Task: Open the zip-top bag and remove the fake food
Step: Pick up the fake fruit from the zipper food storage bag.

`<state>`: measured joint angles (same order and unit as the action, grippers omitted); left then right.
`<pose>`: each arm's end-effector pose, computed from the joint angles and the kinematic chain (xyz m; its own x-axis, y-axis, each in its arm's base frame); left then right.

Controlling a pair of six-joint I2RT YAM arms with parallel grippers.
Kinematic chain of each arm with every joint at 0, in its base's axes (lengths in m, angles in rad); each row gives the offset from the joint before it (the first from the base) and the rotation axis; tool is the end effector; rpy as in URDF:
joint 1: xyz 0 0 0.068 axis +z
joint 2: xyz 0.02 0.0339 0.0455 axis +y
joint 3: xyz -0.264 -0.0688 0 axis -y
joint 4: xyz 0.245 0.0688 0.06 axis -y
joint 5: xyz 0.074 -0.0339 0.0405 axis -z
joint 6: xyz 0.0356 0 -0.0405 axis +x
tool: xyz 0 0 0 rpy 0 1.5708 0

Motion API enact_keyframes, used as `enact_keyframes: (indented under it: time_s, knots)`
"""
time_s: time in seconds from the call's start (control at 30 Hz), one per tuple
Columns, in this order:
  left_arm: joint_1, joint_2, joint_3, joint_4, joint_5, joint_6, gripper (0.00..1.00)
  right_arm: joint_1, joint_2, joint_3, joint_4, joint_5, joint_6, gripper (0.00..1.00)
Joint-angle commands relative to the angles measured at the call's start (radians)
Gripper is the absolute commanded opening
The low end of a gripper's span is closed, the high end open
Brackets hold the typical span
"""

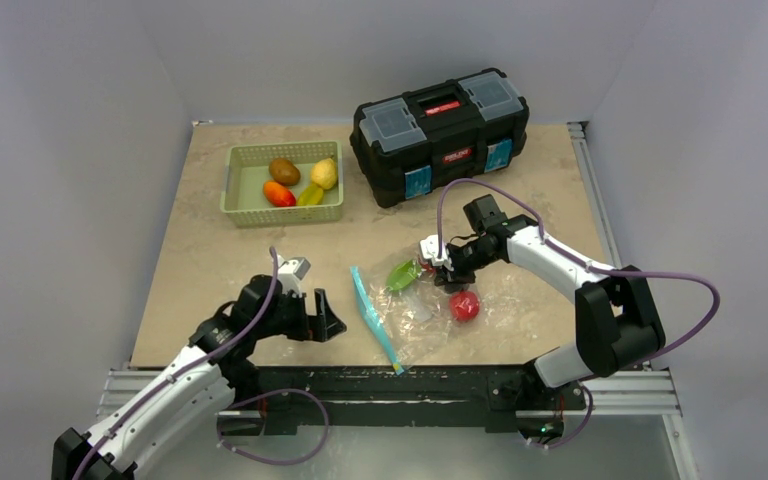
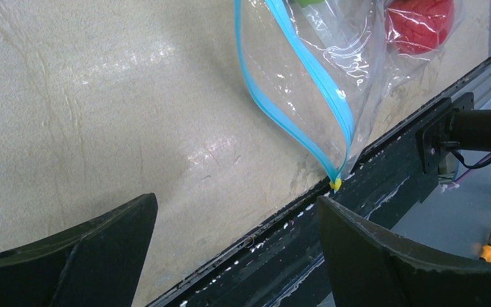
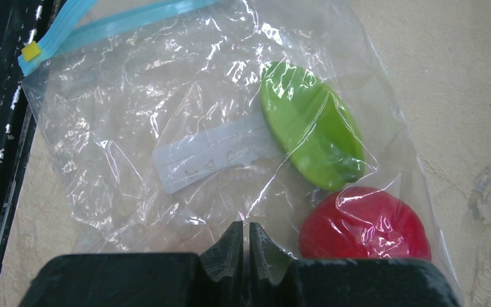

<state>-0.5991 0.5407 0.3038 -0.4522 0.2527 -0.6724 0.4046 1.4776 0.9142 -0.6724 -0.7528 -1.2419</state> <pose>0.1020 -0.0804 0.1812 -0.8501 -0.1498 -0.5048 0.2247 0.7638 -0.6051 0.2363 0.1277 0.2018 0.1870 -0.6712 -0.7173 -0.9812 -0.1637 -0.1026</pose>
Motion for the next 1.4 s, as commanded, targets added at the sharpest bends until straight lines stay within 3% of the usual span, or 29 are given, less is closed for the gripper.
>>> enact_keyframes:
  time_s: [0.0, 0.3, 0.6, 0.77, 0.9, 1.0, 1.37]
  knots:
    - [-0.008, -0.001, -0.006, 0.058, -0.013, 0.006, 0.94, -0.003, -0.019, 0.003, -0.004, -0.041, -0.019, 0.07]
    - [-0.022, 0.029, 0.003, 0.086, -0.039, 0.044, 0.88, -0.003, -0.031, 0.031, -0.010, -0.059, -0.015, 0.14]
    - [-0.086, 0.152, 0.008, 0.214, -0.042, 0.056, 0.56, 0.047, -0.025, 0.092, -0.008, -0.022, -0.012, 0.39]
    - [-0.149, 0.219, 0.023, 0.299, -0.065, 0.063, 0.46, 0.118, 0.013, 0.138, 0.015, 0.025, -0.008, 0.49]
    - [-0.177, 0.290, 0.033, 0.373, -0.080, 0.079, 0.42, 0.157, 0.071, 0.183, 0.036, 0.076, -0.012, 0.61]
    - [-0.192, 0.347, 0.046, 0.426, -0.089, 0.092, 0.41, 0.173, 0.120, 0.191, 0.064, 0.127, -0.012, 0.64]
    - [-0.229, 0.544, 0.119, 0.573, -0.113, 0.147, 0.43, 0.182, 0.189, 0.148, 0.137, 0.190, -0.010, 0.65]
